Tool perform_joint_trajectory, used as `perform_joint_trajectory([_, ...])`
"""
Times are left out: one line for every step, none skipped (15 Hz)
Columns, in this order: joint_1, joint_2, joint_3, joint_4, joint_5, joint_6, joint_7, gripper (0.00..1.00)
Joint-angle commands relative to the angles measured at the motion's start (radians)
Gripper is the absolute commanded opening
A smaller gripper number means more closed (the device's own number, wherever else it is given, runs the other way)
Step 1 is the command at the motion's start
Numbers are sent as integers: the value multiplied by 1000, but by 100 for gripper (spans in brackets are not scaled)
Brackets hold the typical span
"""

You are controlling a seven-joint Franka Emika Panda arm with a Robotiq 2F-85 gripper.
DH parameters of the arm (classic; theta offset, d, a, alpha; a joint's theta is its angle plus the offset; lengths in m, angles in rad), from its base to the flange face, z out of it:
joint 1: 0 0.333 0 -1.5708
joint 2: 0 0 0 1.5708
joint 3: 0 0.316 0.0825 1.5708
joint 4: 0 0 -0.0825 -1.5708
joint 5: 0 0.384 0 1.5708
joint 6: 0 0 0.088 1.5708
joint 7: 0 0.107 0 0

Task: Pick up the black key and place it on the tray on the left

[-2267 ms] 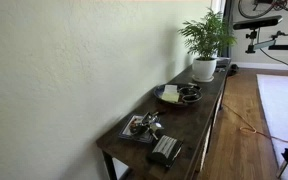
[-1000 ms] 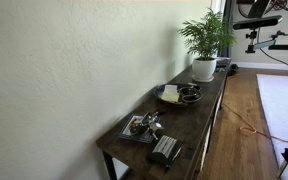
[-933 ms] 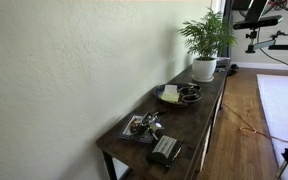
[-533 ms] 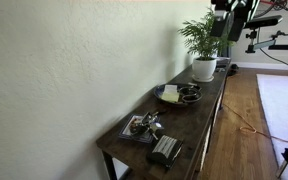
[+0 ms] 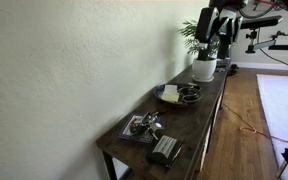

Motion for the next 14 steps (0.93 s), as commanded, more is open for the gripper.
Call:
perform_joint_trajectory([11, 6, -11, 3, -6, 0, 4, 100])
perform_joint_trajectory([11, 7, -11, 3, -6, 0, 4, 100])
perform_joint_trajectory([11, 7, -11, 4, -6, 0, 4, 100])
perform_joint_trajectory([11, 7, -11, 4, -6, 0, 4, 100])
perform_joint_trajectory([11, 7, -11, 5, -6, 0, 4, 100])
perform_joint_trajectory([11, 7, -11, 5, -6, 0, 4, 100])
perform_joint_trajectory([9, 22, -9, 8, -20, 4, -7, 100])
perform_joint_trajectory([8, 37, -12, 12, -28, 8, -20, 100])
perform_joint_trajectory([1, 48, -11, 15, -41, 11, -16, 100])
perform_joint_trajectory([-2, 65, -15, 21, -54, 13, -25, 100])
perform_joint_trajectory([-4, 81, -21, 25, -66, 19, -32, 100])
perform_joint_trajectory([-9, 103, -25, 32, -85, 24, -36, 100])
perform_joint_trajectory([-12, 125, -31, 40, -103, 26, -40, 100])
perform_joint_trajectory([-13, 148, -38, 48, -120, 37, -51, 100])
